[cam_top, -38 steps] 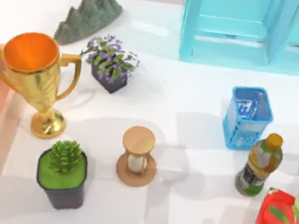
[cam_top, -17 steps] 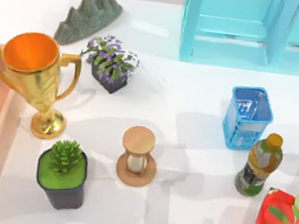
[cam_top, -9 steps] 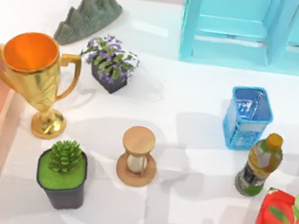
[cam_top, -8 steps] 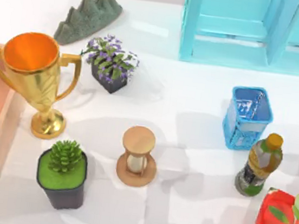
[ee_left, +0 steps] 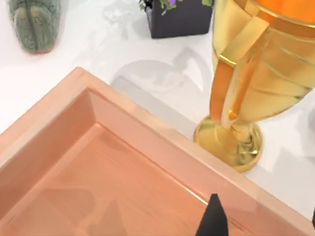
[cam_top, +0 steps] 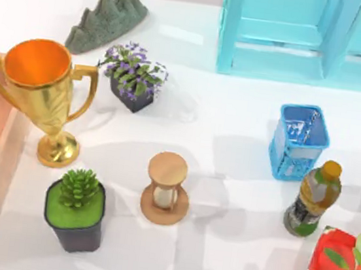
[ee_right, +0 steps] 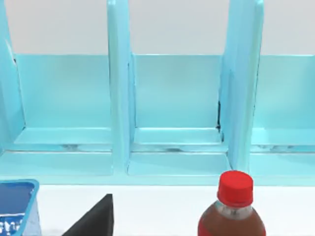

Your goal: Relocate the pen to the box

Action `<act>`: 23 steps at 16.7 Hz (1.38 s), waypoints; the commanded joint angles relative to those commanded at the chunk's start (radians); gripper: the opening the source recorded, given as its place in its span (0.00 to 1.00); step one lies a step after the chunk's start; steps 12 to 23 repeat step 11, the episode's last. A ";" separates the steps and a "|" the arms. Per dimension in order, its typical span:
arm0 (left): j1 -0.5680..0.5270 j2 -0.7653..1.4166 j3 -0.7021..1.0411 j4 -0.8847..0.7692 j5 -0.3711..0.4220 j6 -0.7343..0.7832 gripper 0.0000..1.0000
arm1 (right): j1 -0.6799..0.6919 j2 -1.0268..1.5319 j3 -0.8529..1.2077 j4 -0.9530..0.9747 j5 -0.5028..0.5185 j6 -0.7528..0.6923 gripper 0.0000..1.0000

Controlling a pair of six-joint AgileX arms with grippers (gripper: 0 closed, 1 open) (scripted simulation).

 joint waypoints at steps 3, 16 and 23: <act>0.000 0.000 0.000 0.000 0.000 0.000 0.83 | 0.000 0.000 0.000 0.000 0.000 0.000 1.00; 0.000 0.000 0.000 0.000 0.000 0.000 1.00 | 0.000 0.000 0.000 0.000 0.000 0.000 1.00; 0.000 0.000 0.000 0.000 0.000 0.000 1.00 | 0.000 0.000 0.000 0.000 0.000 0.000 1.00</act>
